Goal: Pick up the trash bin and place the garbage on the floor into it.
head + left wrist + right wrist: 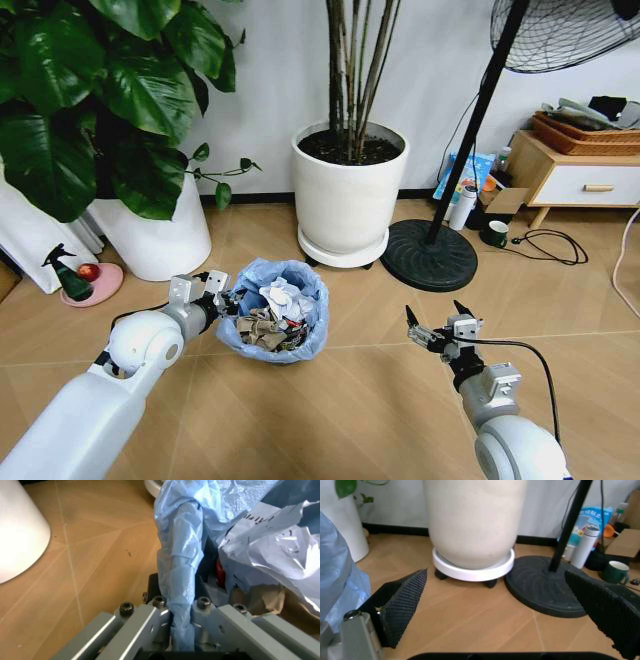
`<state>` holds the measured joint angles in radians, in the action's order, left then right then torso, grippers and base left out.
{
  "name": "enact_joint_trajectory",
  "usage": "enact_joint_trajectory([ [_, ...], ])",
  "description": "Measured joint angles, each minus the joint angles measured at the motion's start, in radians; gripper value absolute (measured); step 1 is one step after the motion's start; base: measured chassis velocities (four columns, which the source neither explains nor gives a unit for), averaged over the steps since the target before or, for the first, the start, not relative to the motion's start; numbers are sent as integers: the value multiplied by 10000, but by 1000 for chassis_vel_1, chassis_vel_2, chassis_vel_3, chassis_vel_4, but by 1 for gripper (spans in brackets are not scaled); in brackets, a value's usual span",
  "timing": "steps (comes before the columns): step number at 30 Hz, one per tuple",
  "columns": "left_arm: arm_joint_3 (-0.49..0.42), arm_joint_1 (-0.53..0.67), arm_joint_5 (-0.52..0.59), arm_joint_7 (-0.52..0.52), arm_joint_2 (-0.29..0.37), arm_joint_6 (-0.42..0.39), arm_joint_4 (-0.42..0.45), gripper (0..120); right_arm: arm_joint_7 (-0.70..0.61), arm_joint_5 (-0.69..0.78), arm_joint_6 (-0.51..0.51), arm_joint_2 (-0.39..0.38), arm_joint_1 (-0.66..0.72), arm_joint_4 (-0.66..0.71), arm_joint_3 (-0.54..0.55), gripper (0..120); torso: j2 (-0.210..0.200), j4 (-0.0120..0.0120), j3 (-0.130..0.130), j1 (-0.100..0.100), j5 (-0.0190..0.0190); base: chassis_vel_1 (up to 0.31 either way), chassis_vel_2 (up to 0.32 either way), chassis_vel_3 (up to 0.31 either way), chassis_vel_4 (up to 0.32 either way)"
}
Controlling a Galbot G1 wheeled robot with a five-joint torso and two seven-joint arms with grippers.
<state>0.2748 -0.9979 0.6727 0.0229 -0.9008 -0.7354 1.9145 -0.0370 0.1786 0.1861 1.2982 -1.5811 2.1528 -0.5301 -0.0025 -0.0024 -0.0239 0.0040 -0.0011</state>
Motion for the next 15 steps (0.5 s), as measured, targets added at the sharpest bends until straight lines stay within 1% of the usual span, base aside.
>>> enact_joint_trajectory([
  [6, 10, -23, -6, 5, 5, 0, 28, 0, 0, -4, -2, -14, 24, -16, 23, 100, 0, 3, -1, 1, 4, 162, 153, -141, -148],
  [15, 17, -8, -3, 11, 14, 0, 45, 0, 0, -3, -4, -20, 15, -17, 17, 100, 0, 0, 0, 0, 2, 155, 159, -165, -168],
])
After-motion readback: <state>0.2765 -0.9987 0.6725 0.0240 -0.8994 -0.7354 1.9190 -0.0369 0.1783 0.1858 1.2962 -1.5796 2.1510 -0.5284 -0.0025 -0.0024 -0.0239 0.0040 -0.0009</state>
